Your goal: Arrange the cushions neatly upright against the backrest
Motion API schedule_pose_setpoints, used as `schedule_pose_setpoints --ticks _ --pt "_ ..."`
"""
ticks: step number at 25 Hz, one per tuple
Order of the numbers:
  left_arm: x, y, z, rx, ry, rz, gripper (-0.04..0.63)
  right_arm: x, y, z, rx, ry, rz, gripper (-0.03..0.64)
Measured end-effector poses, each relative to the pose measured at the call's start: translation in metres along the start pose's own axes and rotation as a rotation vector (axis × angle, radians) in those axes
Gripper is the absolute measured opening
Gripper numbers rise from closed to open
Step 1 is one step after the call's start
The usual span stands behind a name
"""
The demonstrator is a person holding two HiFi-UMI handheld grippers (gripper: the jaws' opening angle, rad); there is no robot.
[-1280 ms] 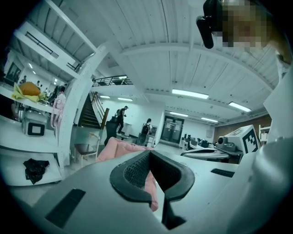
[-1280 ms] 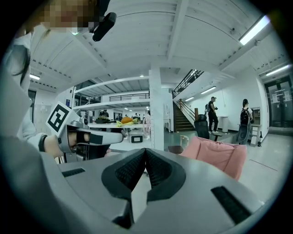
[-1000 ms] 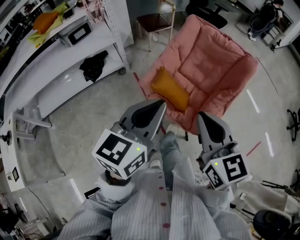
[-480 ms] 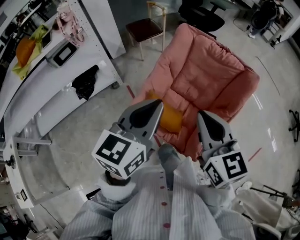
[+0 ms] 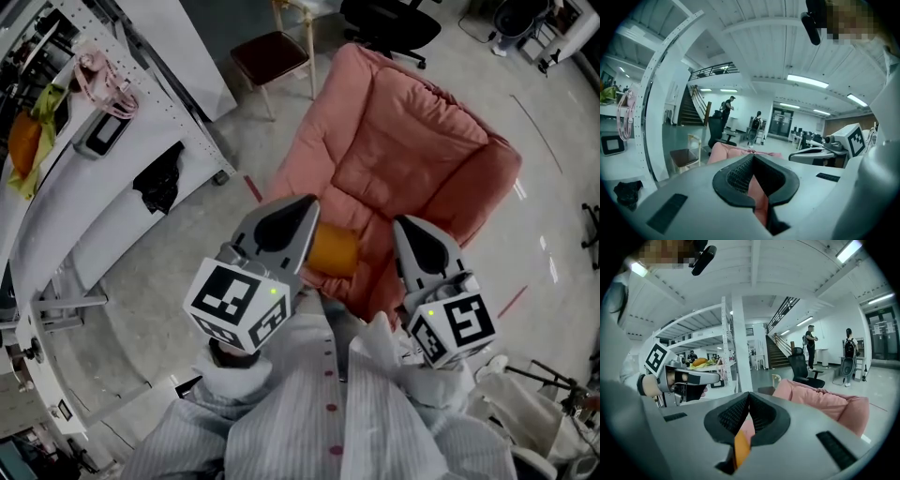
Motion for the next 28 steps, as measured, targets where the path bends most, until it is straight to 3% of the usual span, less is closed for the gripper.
schedule_pose_setpoints --ticks 11,22,28 --pt "0.022 0.058 -0.034 0.008 0.02 -0.124 0.011 0.032 0.036 0.047 0.052 0.1 -0.077 0.014" --pt "0.123 0.098 -0.092 -0.049 0.006 -0.314 0.012 0.135 0.092 0.088 0.087 0.274 -0.177 0.015" --pt "0.184 0.112 -0.104 -0.063 0.039 -0.41 0.012 0.201 0.104 0.103 0.102 0.351 -0.235 0.015"
Point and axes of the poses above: the fingertips, and each gripper's own axes: y forward along the fingers, z to its right, x out of its underside, the point moved 3 cm from there along -y, backward along the fingers, and after that the axes turned 11 degrees about -x, right-handed, at the moved point
